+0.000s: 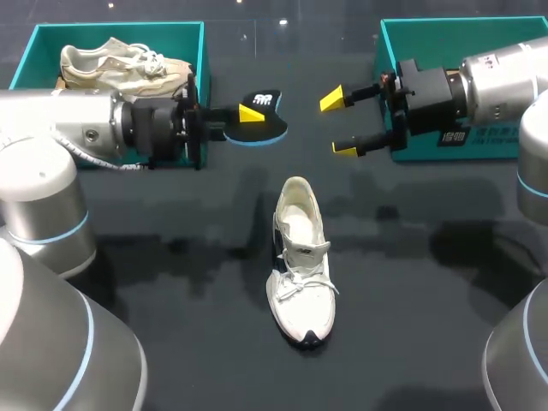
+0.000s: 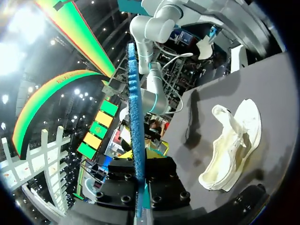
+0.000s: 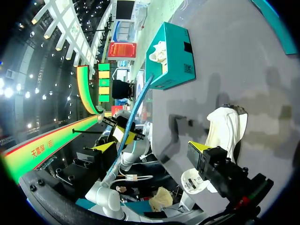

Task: Take the shoe out of the shoebox, open the shoe tongue, remove and reinsert the insole, then place the shoe into the shoebox

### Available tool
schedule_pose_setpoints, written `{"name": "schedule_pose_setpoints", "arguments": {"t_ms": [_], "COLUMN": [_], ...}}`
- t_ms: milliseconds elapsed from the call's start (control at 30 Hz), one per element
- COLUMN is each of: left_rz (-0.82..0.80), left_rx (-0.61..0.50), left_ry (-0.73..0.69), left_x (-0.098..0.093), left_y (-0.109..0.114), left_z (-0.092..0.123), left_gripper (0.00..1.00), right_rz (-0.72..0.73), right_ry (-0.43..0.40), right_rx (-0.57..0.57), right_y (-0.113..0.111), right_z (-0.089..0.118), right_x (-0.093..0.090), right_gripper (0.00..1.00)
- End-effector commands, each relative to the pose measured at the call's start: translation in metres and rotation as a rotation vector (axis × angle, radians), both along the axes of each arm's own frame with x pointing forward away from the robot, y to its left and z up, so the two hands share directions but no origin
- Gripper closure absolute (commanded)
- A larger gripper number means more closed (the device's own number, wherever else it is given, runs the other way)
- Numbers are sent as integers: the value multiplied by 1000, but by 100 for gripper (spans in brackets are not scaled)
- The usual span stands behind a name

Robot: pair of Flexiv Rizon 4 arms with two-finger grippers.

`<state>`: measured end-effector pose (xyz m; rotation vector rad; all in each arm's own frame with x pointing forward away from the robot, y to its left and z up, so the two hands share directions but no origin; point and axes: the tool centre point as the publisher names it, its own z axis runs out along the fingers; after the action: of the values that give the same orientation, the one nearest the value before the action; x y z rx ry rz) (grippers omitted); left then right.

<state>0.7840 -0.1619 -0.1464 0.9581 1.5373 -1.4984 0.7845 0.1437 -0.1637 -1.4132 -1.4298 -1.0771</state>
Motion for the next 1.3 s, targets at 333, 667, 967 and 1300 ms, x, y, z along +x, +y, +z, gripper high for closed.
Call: {"name": "schedule_pose_setpoints", "arguments": {"t_ms": [333, 667, 967, 1300], "left_rz": [81, 99, 127, 154], "left_rx": [-71, -56, -3, 60], "left_ry": [-406, -445, -436, -405], "left_x": [13, 18, 17, 28], "left_y": [-7, -10, -18, -25], "left_z": [-12, -16, -18, -17], "left_gripper": [100, 100, 100, 100], "right_rz": [44, 52, 23, 46], "right_ry": [3, -9, -40, -143], "right_rx": [74, 97, 114, 115], "right_y": [12, 18, 27, 46], "right_z": [-3, 2, 2, 0], "right_x": [-10, -16, -16, -21], "right_gripper": [0, 0, 0, 0]}}
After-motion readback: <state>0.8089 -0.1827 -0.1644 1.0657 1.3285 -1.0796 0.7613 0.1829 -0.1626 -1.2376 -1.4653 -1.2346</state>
